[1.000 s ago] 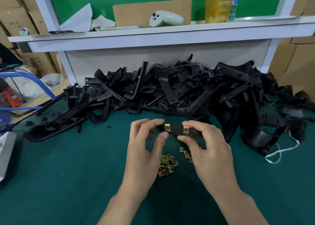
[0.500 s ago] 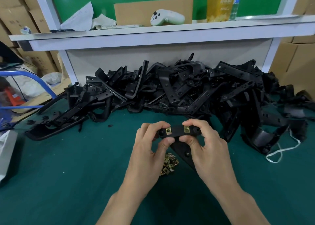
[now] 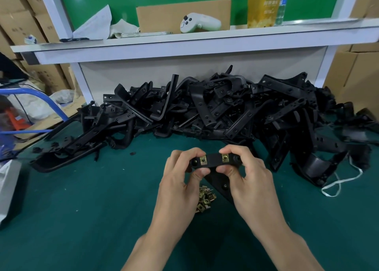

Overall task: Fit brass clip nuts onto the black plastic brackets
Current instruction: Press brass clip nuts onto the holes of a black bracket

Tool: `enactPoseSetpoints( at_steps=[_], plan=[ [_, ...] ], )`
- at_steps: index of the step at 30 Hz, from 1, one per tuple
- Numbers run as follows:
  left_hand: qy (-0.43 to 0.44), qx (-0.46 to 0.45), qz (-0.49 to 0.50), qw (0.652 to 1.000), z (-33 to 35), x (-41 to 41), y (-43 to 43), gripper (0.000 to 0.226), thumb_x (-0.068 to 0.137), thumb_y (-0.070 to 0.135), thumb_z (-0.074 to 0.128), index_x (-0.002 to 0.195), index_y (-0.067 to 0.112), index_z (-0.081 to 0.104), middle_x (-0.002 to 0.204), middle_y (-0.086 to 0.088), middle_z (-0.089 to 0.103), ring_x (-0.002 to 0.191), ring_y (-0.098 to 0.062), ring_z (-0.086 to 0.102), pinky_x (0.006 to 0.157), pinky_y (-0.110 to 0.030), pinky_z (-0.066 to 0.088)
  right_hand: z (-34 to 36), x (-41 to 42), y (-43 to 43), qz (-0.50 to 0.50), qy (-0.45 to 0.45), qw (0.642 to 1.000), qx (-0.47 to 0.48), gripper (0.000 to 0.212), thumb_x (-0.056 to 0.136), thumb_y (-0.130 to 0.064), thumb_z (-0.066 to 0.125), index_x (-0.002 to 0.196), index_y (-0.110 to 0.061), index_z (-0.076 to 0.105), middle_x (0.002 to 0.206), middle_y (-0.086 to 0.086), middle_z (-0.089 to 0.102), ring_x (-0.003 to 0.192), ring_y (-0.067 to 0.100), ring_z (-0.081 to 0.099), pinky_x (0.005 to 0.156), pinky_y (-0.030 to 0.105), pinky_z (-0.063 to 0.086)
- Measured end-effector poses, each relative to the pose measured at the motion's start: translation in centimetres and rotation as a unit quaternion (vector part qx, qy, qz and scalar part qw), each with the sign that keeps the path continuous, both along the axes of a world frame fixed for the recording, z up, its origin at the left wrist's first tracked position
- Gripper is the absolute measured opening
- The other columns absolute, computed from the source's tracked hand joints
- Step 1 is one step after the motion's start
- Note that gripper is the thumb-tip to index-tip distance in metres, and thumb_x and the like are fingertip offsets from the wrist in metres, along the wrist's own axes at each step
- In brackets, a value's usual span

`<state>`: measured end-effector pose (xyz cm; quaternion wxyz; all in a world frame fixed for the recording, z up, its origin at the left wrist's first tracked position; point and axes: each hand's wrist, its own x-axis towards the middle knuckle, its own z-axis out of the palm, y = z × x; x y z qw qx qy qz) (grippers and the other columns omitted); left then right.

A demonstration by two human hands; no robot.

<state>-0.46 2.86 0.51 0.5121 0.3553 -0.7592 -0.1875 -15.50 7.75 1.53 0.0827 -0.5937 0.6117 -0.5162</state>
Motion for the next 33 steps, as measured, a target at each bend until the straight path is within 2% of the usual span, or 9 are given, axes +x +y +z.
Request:
enactPoseSetpoints(
  at_steps=[5,11,13,16,18,22,24,26,33],
  plan=[
    [-0.009,0.005,0.003,1.000,-0.07,0.05,0.03,0.027,0.094,0.042,0.051,0.112,0.062,0.044,0.105,0.020,0.052,0.098,-0.013,0.057,0.076,-0.010,0.041,-0.01,-0.02,-0.04,0.001,0.006,1.000,0.011,0.040,0.097,-0.024,0.059,0.115,-0.057,0.046,0.096,-0.041,0.062,0.107,-0.006,0.041,0.081,0.021,0.040],
    [-0.006,0.018,0.007,1.000,-0.23,-0.08,-0.09,0.027,0.094,0.040,0.053,0.109,0.061,0.046,0.105,0.020,0.054,0.095,-0.009,0.057,0.072,-0.010,0.042,-0.44,-0.32,-0.25,0.000,0.014,1.000,0.023,0.042,0.098,-0.021,0.059,0.116,-0.056,0.046,0.097,-0.039,0.063,0.105,-0.005,0.041,0.080,0.012,0.037],
    [0.005,0.029,0.000,1.000,-0.30,-0.08,-0.04,0.023,0.095,0.043,0.052,0.110,0.060,0.048,0.106,0.020,0.054,0.094,-0.010,0.058,0.070,-0.018,0.048,-0.56,-0.43,-0.29,0.000,0.012,1.000,0.024,0.042,0.098,-0.020,0.059,0.116,-0.056,0.047,0.092,-0.032,0.066,0.103,-0.002,0.043,0.082,0.008,0.035],
    [0.027,0.062,-0.024,0.997,-0.45,-0.09,0.06,0.024,0.097,0.040,0.056,0.112,0.057,0.050,0.107,0.021,0.053,0.092,-0.009,0.060,0.059,-0.040,0.058,-0.53,-0.42,-0.32,0.009,-0.001,0.999,0.032,0.039,0.098,-0.024,0.059,0.115,-0.057,0.047,0.090,-0.025,0.067,0.103,-0.002,0.046,0.081,0.006,0.035],
    [0.031,0.068,-0.026,0.997,-0.44,-0.13,0.15,0.024,0.097,0.039,0.057,0.113,0.056,0.050,0.106,0.021,0.053,0.093,-0.007,0.060,0.056,-0.043,0.058,-0.52,-0.34,-0.36,0.019,-0.015,0.999,0.033,0.037,0.097,-0.027,0.059,0.112,-0.059,0.047,0.093,-0.023,0.066,0.105,-0.001,0.048,0.080,0.010,0.038],
    [0.029,0.051,-0.024,0.998,-0.37,-0.13,0.12,0.021,0.097,0.045,0.054,0.114,0.057,0.050,0.106,0.021,0.053,0.095,-0.007,0.059,0.059,-0.038,0.058,-0.24,-0.07,-0.27,0.027,-0.038,0.999,0.022,0.033,0.094,-0.039,0.057,0.113,-0.063,0.047,0.097,-0.020,0.063,0.103,0.009,0.057,0.082,0.028,0.049],
    [0.023,0.024,-0.010,0.999,-0.31,-0.03,-0.03,0.022,0.099,0.043,0.055,0.115,0.058,0.049,0.107,0.020,0.055,0.099,-0.009,0.058,0.075,-0.021,0.052,-0.14,0.04,-0.17,0.031,-0.055,0.998,0.019,0.035,0.093,-0.044,0.058,0.116,-0.066,0.043,0.098,-0.024,0.064,0.100,0.012,0.061,0.081,0.034,0.052],
    [0.018,0.019,0.000,1.000,-0.25,0.01,-0.09,0.024,0.096,0.045,0.055,0.115,0.058,0.050,0.107,0.018,0.056,0.100,-0.011,0.057,0.079,-0.010,0.042,-0.11,0.09,-0.06,0.032,-0.060,0.998,0.019,0.035,0.093,-0.046,0.056,0.113,-0.070,0.040,0.097,-0.024,0.066,0.097,0.012,0.063,0.080,0.037,0.054],
    [0.015,0.026,-0.008,1.000,-0.46,0.08,-0.14,0.024,0.096,0.049,0.055,0.117,0.058,0.049,0.108,0.019,0.055,0.103,-0.007,0.058,0.078,-0.008,0.042,-0.35,-0.25,-0.28,0.042,-0.040,0.998,0.024,0.034,0.098,-0.035,0.056,0.108,-0.065,0.043,0.095,-0.035,0.063,0.073,0.003,0.055,0.065,0.020,0.041]
  ],
)
